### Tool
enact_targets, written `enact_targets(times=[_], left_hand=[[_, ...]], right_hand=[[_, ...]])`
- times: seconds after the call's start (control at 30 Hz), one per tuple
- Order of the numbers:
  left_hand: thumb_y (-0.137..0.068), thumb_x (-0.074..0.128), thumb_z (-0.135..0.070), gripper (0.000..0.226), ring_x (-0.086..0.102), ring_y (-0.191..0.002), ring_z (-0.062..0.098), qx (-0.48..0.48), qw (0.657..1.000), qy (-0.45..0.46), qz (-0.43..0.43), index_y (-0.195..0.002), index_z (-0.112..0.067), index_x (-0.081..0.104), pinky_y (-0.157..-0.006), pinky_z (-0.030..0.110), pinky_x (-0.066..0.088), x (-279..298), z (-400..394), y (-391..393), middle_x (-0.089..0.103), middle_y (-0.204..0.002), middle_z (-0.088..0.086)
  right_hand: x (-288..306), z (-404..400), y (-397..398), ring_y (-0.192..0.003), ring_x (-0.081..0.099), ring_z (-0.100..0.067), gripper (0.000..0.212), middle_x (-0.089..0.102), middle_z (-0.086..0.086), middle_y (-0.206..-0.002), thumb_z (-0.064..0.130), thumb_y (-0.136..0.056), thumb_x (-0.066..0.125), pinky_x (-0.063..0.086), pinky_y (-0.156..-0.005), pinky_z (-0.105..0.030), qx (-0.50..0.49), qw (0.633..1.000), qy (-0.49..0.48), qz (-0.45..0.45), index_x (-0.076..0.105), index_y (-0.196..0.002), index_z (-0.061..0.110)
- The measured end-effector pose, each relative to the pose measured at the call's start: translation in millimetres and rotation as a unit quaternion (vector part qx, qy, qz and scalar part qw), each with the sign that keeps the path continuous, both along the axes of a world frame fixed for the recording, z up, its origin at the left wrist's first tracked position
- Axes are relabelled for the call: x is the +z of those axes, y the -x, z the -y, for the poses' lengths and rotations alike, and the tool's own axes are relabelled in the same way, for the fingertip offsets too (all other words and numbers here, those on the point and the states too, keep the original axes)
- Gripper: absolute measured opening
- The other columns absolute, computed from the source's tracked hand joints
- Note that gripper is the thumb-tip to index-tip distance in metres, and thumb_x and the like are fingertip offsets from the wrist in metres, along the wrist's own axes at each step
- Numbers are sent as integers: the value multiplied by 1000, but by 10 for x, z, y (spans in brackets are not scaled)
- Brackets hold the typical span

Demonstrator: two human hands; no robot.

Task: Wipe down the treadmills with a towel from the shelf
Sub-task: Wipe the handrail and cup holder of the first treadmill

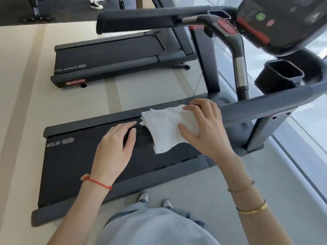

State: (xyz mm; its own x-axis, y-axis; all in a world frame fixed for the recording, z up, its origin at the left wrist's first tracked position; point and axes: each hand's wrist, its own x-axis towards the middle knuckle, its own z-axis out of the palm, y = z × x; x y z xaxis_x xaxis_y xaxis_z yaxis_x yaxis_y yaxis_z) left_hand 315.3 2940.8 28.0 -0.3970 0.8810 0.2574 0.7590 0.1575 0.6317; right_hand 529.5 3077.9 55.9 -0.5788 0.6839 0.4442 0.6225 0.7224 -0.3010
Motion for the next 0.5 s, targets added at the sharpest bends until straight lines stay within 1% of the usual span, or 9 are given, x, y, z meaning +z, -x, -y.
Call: enact_targets(times=[0.03,0.1,0.17,0.2,0.23,0.3,0.37,0.43,0.5], left_hand=[[-101,49,-24,30,65,-99,20,14,1000,-2,0,-125,-15,66,-91,33,51,-3,-7,-42,69,-119,-2],[-101,49,-21,30,64,-91,25,40,999,-8,-2,-124,-13,66,-88,34,51,-9,-25,-116,69,-118,0],[-101,49,-18,29,63,-89,27,58,998,-17,-4,-124,-11,66,-88,37,51,-17,-34,-174,69,-118,2],[-101,49,-17,29,63,-89,25,63,998,-20,-4,-124,-11,66,-88,37,51,-22,-34,-199,69,-118,2],[-102,49,-16,29,62,-87,22,68,997,-23,-4,-124,-10,65,-88,35,51,-30,-36,-220,69,-118,2],[-102,48,-16,29,53,-79,13,78,997,-26,-7,-125,-11,65,-86,28,47,-45,-39,-248,69,-119,1],[-102,48,-17,29,47,-78,8,90,996,-29,-6,-125,-12,65,-86,23,43,-54,-45,-259,68,-119,0],[-103,47,-18,30,50,-83,6,99,995,-26,-3,-126,-14,65,-89,22,43,-55,-44,-261,68,-120,-2],[-103,47,-20,30,52,-85,5,102,995,-23,2,-126,-16,65,-90,24,45,-51,-39,-259,68,-120,-4]], right_hand=[[37,-21,12,-126,43,-27,42,52,-5,-129,36,-88,63,31,-109,-40,20,1000,-14,14,60,-122,12],[102,-52,105,-134,38,-26,47,50,-3,-137,42,-92,56,28,-113,-40,80,996,-7,33,56,-130,15],[123,-58,274,-139,33,-24,55,46,0,-145,53,-94,47,25,-115,-37,132,988,3,75,48,-139,21],[107,-53,371,-139,35,-23,59,45,1,-146,59,-94,44,26,-114,-36,150,984,8,99,46,-141,24],[81,-37,461,-134,41,-23,61,48,2,-143,63,-93,41,31,-110,-35,158,980,16,123,46,-141,26],[9,-14,586,-110,57,-22,60,60,5,-126,67,-93,34,41,-95,-33,147,974,19,170,53,-133,27],[-57,-43,588,-86,58,-21,61,63,6,-105,69,-92,25,42,-81,-32,126,973,-11,190,60,-120,27],[-93,-136,466,-77,54,-22,60,62,3,-93,65,-94,23,42,-75,-34,124,979,-27,158,63,-112,24],[-111,-300,262,-73,54,-24,56,62,0,-87,59,-97,26,42,-72,-36,115,986,-28,116,66,-104,20]])
